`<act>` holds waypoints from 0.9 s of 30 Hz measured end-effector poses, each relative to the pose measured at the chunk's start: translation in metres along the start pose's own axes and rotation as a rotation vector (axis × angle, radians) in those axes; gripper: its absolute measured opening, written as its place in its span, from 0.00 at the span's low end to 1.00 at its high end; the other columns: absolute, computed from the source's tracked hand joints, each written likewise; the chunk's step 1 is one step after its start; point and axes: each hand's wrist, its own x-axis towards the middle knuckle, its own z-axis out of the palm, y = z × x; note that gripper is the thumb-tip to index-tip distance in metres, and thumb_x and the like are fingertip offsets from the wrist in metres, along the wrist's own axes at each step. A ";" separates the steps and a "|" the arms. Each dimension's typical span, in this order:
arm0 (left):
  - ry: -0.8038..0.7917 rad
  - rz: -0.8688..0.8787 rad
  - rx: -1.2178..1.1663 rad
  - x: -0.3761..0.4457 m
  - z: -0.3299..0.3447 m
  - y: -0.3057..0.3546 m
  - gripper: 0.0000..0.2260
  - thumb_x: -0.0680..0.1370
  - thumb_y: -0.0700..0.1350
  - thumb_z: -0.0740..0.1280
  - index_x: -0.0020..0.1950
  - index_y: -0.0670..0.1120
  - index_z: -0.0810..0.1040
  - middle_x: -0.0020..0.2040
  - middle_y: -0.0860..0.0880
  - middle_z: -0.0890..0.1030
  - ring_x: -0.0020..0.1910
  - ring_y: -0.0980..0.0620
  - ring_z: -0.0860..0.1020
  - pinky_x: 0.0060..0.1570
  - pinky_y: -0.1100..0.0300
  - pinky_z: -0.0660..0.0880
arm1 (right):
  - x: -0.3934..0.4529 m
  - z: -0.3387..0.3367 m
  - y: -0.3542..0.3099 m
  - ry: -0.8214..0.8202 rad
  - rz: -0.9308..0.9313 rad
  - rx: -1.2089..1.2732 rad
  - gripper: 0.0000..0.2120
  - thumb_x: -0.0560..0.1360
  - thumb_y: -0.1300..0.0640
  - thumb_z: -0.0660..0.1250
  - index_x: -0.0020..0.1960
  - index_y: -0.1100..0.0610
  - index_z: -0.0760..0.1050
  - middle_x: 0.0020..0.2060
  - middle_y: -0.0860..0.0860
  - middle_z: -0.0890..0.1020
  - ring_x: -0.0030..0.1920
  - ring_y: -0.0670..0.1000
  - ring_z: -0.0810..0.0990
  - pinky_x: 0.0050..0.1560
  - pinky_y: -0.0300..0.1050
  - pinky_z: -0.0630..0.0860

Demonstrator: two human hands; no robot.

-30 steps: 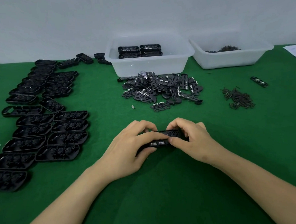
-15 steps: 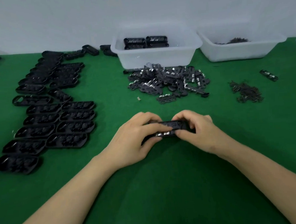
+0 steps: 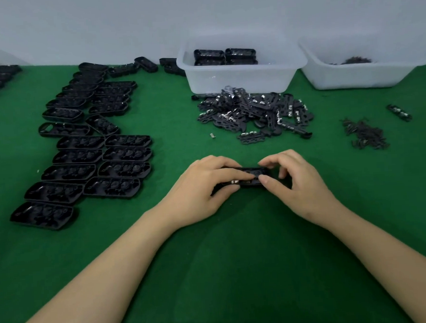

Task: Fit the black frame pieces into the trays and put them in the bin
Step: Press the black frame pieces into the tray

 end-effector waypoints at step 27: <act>0.071 0.014 -0.051 0.002 0.007 -0.009 0.15 0.75 0.57 0.58 0.58 0.60 0.79 0.55 0.62 0.77 0.54 0.62 0.74 0.53 0.61 0.71 | 0.041 -0.115 0.109 0.157 0.081 -0.679 0.05 0.73 0.60 0.66 0.46 0.56 0.80 0.44 0.51 0.76 0.49 0.53 0.73 0.40 0.44 0.70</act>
